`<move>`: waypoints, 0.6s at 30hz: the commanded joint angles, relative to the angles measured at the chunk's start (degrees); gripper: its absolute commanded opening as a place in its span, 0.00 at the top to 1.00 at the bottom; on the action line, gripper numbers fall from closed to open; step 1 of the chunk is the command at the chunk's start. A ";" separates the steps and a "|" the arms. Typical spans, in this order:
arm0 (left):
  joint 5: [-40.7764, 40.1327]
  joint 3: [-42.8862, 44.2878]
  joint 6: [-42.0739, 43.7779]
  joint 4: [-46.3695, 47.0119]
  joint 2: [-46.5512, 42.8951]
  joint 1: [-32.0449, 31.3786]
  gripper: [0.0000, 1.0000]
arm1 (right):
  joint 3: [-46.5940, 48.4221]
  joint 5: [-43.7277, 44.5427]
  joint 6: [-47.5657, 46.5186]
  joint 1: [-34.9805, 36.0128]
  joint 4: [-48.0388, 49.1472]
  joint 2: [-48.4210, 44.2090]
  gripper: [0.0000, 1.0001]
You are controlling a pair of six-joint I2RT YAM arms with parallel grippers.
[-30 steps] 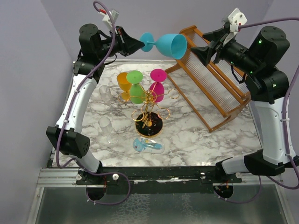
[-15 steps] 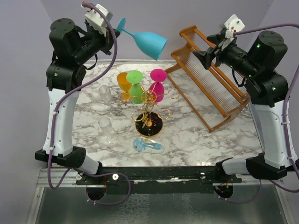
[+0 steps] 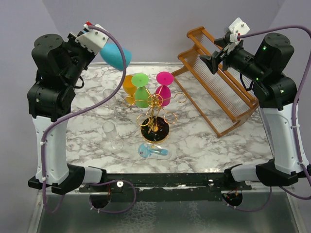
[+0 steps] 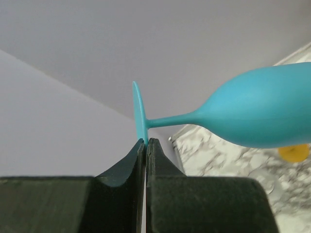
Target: Place the wine glass upside down on the wine glass rack
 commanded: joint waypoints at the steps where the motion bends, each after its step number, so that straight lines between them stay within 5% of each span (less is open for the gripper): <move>1: -11.53 -4.70 12.03 -4.89 -0.66 0.09 1.00 | -0.42 0.95 -0.64 -0.04 -0.73 -1.27 0.31; 18: 1.24 -14.68 25.61 -10.81 0.39 -0.03 1.00 | -2.24 1.60 -1.64 -0.12 -0.64 -2.18 0.31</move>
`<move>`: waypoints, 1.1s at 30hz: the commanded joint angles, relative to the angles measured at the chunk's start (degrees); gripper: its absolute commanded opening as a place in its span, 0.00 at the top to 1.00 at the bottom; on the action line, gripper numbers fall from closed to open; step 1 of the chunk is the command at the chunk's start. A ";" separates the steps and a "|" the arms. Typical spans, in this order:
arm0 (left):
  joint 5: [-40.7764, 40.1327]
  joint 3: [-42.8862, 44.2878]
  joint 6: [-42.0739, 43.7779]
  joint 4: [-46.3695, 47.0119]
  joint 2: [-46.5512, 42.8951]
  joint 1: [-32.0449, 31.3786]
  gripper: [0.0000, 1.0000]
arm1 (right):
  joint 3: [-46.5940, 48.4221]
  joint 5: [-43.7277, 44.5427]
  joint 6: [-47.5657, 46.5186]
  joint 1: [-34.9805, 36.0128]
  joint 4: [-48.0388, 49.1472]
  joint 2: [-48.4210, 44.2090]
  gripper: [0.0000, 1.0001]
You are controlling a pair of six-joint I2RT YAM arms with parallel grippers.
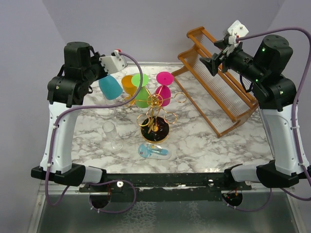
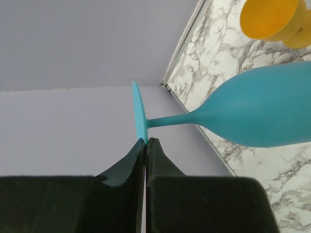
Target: Place the wine glass upside down on the wine glass rack
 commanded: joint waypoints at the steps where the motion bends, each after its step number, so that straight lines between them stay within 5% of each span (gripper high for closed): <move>1: 6.31 0.21 4.15 -1.64 0.13 -0.02 1.00 | -0.55 1.62 -1.05 -0.15 -0.51 -1.34 0.31; 33: 16.85 -6.09 9.56 -4.89 0.91 -9.15 1.00 | -2.37 1.01 -1.50 -0.57 -0.09 -2.24 0.30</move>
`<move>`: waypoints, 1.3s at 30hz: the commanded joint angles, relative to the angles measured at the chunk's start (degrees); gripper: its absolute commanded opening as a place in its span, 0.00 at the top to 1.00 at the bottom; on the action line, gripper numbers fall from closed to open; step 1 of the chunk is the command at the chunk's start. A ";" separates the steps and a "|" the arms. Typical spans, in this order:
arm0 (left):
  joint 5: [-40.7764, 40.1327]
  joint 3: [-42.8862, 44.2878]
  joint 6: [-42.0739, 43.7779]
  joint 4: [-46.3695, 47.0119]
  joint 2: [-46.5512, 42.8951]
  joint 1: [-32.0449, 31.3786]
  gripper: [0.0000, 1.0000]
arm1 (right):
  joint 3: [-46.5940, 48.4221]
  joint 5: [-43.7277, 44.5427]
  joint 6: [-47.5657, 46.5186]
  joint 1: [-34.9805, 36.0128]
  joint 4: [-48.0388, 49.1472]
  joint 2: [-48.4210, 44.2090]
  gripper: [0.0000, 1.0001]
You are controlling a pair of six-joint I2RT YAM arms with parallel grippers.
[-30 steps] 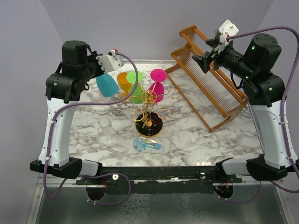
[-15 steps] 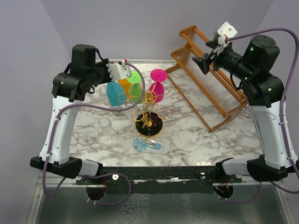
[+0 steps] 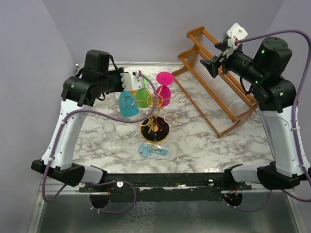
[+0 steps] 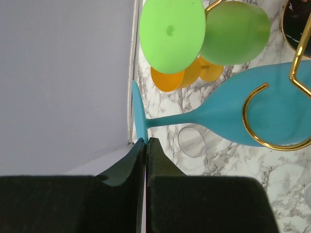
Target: Place the wine glass upside down on the wine glass rack
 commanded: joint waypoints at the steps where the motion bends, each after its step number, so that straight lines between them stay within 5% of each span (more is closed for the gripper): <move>1: 1.98 -0.84 2.51 0.18 0.40 -1.68 1.00 | -0.42 0.40 -0.44 -0.30 -0.09 -1.02 0.30; 39: 13.08 2.05 15.94 -8.31 1.72 -6.87 1.00 | -1.93 0.71 -1.28 -0.57 0.52 -1.28 0.29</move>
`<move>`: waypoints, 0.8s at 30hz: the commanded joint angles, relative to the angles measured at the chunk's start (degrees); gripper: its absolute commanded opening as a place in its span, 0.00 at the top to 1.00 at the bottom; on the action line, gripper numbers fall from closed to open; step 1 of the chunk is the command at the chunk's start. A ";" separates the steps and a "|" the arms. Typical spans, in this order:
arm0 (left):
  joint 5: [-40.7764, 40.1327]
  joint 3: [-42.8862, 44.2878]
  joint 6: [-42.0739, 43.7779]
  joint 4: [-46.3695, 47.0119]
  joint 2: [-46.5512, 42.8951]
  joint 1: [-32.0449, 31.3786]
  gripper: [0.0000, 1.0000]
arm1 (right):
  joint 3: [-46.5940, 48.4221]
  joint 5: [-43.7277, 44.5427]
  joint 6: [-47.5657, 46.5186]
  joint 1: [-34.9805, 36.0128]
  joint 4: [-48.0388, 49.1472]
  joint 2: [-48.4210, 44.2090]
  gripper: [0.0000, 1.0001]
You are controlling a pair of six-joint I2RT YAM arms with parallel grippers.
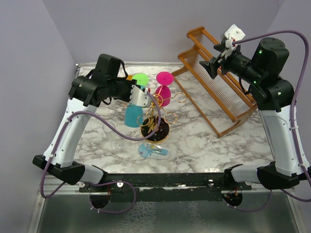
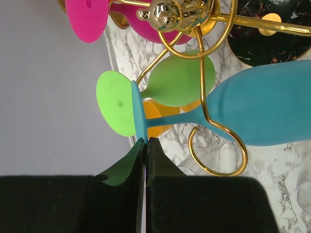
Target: Place the wine glass upside down on the wine glass rack
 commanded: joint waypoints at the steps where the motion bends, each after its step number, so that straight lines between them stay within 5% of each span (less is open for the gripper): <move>1: 4.64 2.08 3.65 -2.43 0.23 -0.29 1.00 | -0.80 0.71 -0.87 -0.39 0.50 -1.32 0.29; 24: 5.66 5.05 8.57 -9.08 -0.27 -0.32 1.00 | -2.11 0.97 -1.00 -0.53 0.76 -2.05 0.29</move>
